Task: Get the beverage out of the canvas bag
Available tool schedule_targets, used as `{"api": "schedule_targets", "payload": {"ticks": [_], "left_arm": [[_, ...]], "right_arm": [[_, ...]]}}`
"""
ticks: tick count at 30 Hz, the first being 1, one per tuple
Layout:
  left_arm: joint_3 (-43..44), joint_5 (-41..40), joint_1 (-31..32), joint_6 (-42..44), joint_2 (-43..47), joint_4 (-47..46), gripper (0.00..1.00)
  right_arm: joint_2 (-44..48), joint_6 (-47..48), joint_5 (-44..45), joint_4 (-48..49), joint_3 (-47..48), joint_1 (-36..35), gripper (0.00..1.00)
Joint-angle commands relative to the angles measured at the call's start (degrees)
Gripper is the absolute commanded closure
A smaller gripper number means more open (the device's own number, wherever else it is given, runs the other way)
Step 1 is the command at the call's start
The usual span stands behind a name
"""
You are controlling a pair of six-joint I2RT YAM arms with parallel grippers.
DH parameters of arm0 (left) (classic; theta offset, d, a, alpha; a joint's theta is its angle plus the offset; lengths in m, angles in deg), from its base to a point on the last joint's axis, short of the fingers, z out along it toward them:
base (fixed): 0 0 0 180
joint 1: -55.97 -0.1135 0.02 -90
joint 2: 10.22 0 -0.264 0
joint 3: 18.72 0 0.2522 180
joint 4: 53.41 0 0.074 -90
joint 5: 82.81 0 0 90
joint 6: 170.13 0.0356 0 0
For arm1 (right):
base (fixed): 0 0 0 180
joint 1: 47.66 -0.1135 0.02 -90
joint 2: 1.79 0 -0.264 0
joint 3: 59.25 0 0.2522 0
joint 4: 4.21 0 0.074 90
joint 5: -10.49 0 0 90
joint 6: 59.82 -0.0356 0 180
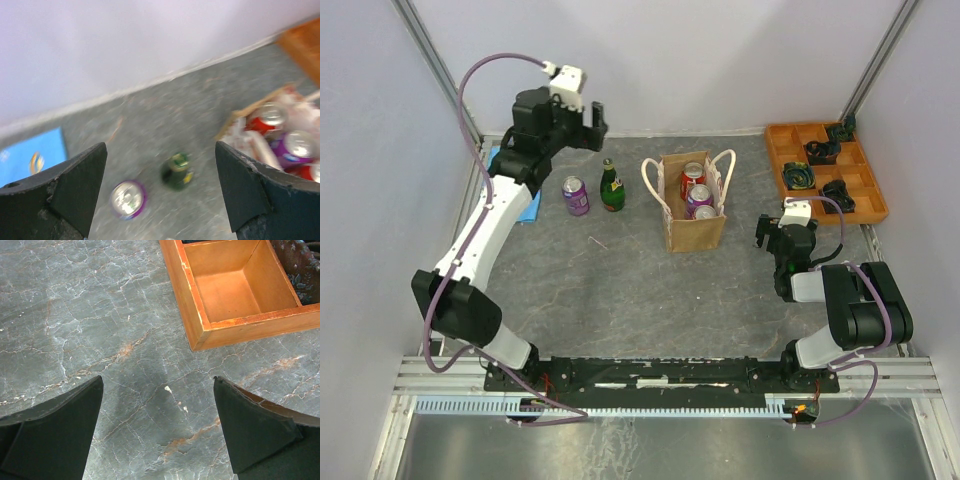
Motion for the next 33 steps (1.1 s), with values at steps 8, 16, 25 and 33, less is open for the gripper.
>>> {"api": "schedule_targets", "payload": {"ticks": [8,16,25,33], "left_arm": [[8.04,16.95,18.17,5.4,-10.36,-4.04,0.15],[13.42,16.71,22.32,4.35,-20.33,-3.04,0.17],[18.15,12.65,24.79,0.82,-26.75,3.76,0.15],[20.39,3.46,28.36,-3.13,-29.36,10.26,0.07]], "right_arm": [[0.55,0.19,-0.43,1.39,1.61,0.14,0.01],[0.55,0.19,-0.43,1.39,1.58,0.16,0.01],[0.53,0.14,-0.42,1.4,1.61,0.14,0.01],[0.5,0.15,-0.42,1.39,1.61,0.13,0.01]]}}
